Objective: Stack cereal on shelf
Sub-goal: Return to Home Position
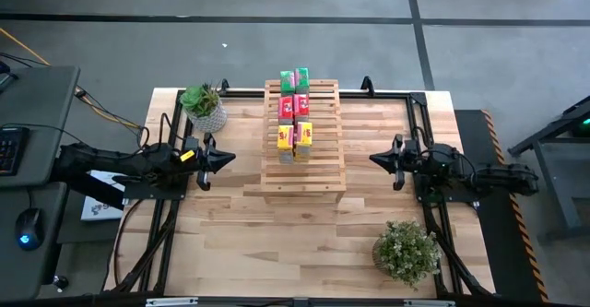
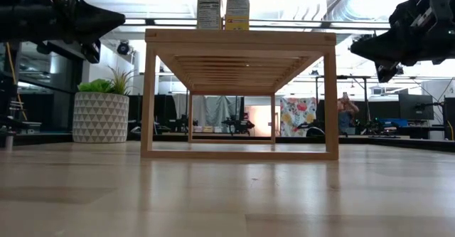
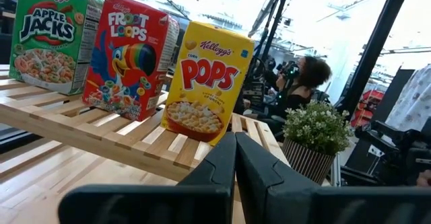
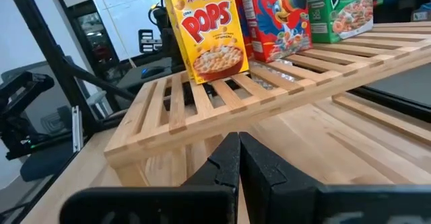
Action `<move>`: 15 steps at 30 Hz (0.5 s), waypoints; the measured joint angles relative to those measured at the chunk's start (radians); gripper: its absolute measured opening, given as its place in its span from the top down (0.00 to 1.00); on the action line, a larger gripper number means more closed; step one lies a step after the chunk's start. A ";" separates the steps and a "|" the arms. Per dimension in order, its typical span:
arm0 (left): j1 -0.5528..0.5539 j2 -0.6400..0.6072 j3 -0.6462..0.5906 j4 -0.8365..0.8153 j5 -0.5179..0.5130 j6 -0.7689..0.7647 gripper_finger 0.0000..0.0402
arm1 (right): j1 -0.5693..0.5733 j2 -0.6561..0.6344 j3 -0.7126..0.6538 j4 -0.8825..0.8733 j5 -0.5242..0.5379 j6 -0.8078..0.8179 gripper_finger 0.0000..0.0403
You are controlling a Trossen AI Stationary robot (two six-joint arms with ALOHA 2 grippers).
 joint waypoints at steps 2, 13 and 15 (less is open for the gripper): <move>0.000 0.000 0.000 0.000 0.000 0.000 1.00 | 0.000 0.000 0.000 -0.001 -0.002 0.003 1.00; 0.000 0.000 0.000 0.000 0.000 0.000 1.00 | 0.000 0.000 0.000 -0.002 -0.003 0.006 1.00; 0.000 0.000 0.000 0.000 0.000 0.000 1.00 | 0.000 0.000 0.000 -0.002 -0.003 0.006 1.00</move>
